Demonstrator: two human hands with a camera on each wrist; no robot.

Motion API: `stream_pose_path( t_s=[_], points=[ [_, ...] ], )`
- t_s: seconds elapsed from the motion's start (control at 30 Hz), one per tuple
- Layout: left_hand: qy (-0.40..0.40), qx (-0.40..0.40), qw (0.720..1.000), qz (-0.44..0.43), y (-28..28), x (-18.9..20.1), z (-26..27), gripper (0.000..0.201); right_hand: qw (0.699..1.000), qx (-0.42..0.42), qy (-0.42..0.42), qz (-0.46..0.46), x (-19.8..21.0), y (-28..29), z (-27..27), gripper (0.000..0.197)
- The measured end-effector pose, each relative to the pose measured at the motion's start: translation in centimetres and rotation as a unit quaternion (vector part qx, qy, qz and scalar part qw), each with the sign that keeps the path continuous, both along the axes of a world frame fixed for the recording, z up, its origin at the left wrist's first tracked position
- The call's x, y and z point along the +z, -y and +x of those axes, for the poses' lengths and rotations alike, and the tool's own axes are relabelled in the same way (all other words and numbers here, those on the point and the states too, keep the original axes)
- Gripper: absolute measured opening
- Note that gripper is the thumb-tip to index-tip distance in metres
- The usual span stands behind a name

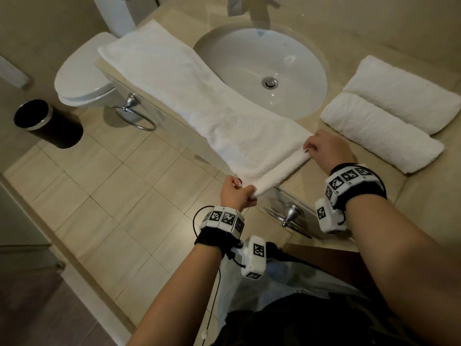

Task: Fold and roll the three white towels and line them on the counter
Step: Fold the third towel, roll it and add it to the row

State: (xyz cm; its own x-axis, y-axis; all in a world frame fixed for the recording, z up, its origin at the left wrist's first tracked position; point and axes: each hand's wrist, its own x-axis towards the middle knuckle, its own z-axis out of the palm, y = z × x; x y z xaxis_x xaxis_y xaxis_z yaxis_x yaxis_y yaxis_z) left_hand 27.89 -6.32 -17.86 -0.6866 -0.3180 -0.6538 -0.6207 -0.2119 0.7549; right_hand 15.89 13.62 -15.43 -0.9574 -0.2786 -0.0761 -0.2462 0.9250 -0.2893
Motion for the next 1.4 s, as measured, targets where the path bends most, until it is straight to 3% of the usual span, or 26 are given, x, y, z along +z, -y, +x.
stream_pose_path(
  t_s=[0.1,0.27,0.47,0.6,0.7,0.87,1.2,1.4],
  points=[
    [-0.030,0.001,0.999,0.019,-0.2,0.2,0.2,0.035,1.000,-0.022,0.017,-0.010,-0.1,0.2,0.8,0.006],
    [-0.074,-0.024,0.997,-0.005,-0.1,0.5,0.9,0.022,0.997,0.031,0.030,-0.057,-0.4,0.2,0.2,0.017],
    [-0.028,-0.050,0.998,0.005,0.2,0.7,1.0,0.030,0.993,0.031,0.114,-0.018,-0.4,0.1,-0.2,0.024],
    [-0.031,-0.072,0.997,-0.001,0.2,0.7,0.9,0.022,0.996,0.051,0.067,-0.025,-0.5,-0.1,0.0,0.023],
    [-0.063,-0.097,0.993,-0.033,0.2,0.2,1.5,0.034,0.997,0.068,0.029,-0.031,-0.6,-0.2,0.3,0.021],
    [-0.096,-0.050,0.990,-0.091,-0.5,-0.3,1.9,0.021,0.998,0.063,-0.008,-0.026,-0.8,-0.5,0.1,0.021],
    [-0.047,0.021,0.998,-0.040,-1.2,0.6,2.0,0.019,0.989,-0.024,0.141,-0.047,0.9,-0.5,-0.7,0.026],
    [-0.028,0.090,0.995,0.023,-1.2,0.7,1.4,0.025,0.989,-0.037,0.134,-0.043,0.5,-0.5,-1.0,0.013]
  ],
)
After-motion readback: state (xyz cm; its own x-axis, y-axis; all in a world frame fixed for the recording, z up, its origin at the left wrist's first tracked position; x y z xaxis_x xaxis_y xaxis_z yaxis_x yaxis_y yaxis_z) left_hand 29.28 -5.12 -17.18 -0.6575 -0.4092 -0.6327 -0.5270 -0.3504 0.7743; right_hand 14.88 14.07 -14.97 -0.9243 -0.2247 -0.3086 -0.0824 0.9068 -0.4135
